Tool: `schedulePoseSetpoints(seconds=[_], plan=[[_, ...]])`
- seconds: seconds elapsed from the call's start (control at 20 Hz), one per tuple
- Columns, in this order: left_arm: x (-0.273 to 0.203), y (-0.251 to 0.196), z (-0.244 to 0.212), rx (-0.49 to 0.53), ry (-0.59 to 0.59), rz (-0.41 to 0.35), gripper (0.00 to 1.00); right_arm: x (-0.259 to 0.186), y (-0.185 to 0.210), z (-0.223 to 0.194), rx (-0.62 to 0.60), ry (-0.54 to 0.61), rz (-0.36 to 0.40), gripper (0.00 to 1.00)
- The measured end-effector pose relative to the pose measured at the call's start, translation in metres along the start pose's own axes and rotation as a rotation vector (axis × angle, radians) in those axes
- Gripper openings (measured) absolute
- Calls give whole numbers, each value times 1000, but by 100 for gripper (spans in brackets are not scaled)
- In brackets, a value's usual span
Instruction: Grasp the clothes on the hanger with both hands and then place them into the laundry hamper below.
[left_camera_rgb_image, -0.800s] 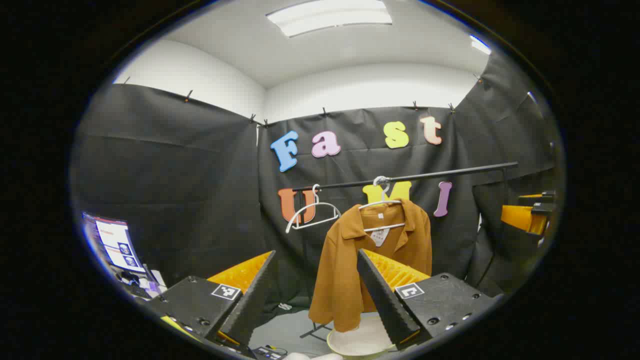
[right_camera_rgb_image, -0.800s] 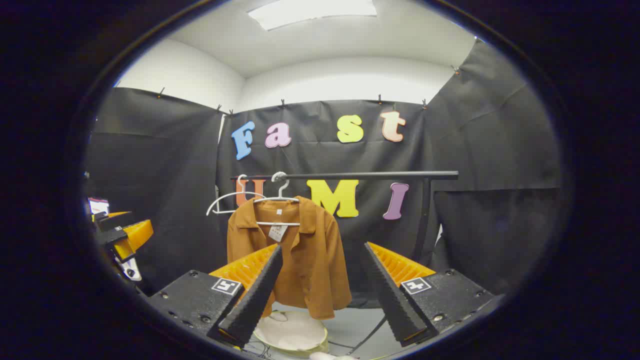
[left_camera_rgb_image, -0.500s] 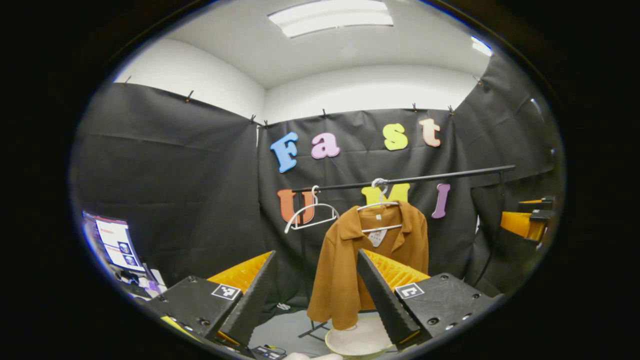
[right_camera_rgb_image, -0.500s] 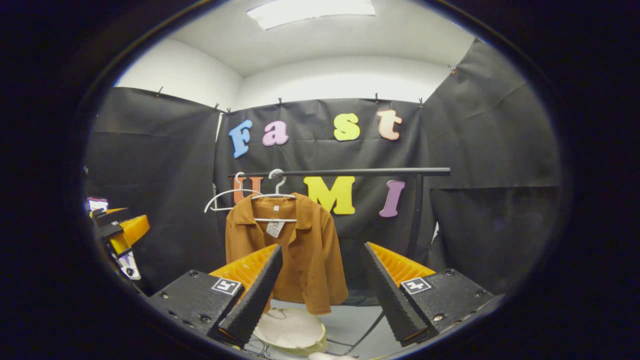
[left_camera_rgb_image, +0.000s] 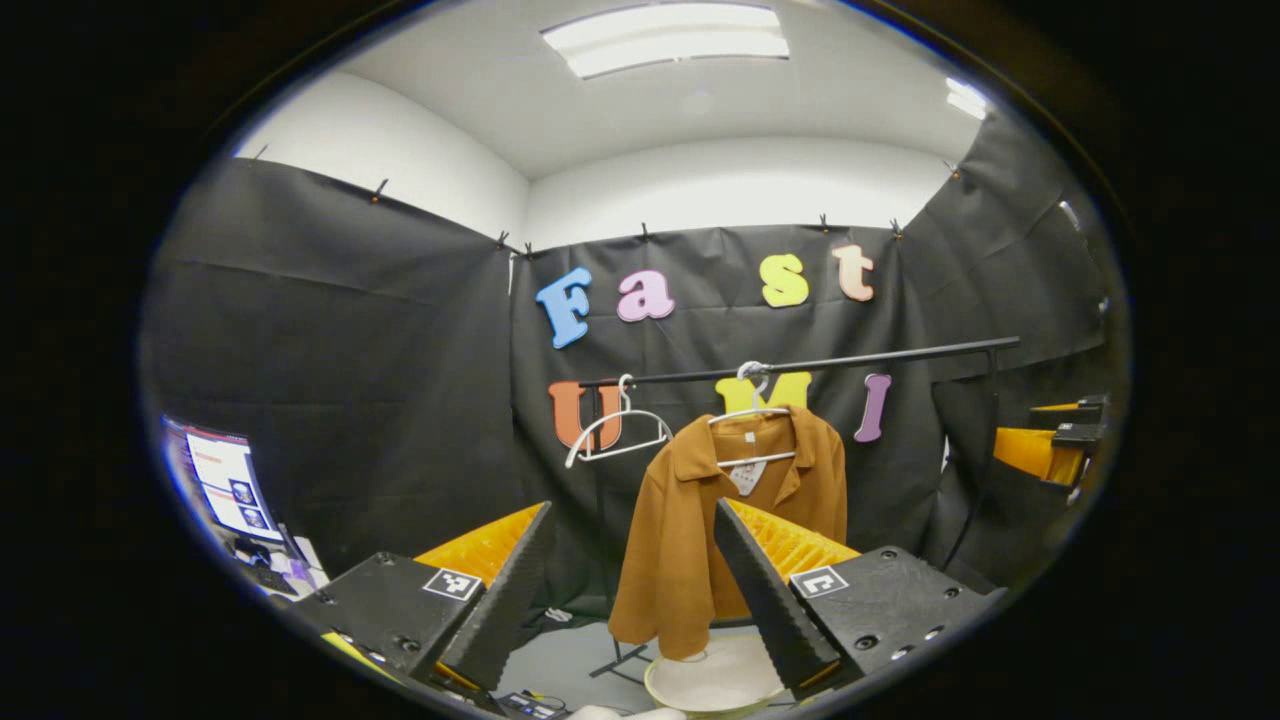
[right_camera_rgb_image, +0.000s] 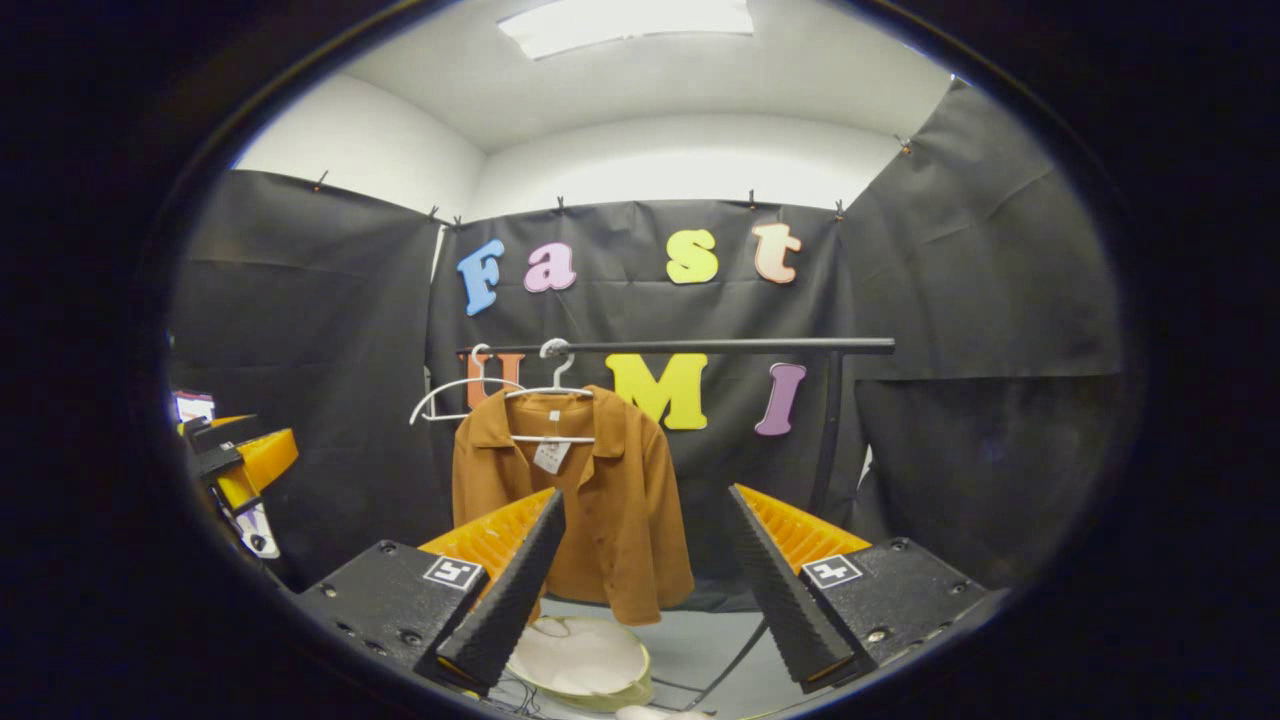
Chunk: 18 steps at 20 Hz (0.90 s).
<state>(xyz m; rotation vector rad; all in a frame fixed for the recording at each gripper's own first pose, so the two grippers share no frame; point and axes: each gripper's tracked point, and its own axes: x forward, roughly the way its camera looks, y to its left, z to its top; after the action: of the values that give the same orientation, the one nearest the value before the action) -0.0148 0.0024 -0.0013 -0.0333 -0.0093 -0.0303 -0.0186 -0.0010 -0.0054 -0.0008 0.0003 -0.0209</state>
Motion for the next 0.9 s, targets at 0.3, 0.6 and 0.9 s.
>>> schedulePoseSetpoints(seconds=[0.3, 0.6, 0.9], plan=[[21, -10, -18, -16, 18, -8, 100, 31, 4, -21, -34, 37, 16, 100], [79, -49, -53, -3, 38, -64, 100, 99, 13, -48, -48, 57, 83, 100], [168, -109, -82, -24, 28, -145, 97, 198, 14, -72, -47, 89, 140, 100]])
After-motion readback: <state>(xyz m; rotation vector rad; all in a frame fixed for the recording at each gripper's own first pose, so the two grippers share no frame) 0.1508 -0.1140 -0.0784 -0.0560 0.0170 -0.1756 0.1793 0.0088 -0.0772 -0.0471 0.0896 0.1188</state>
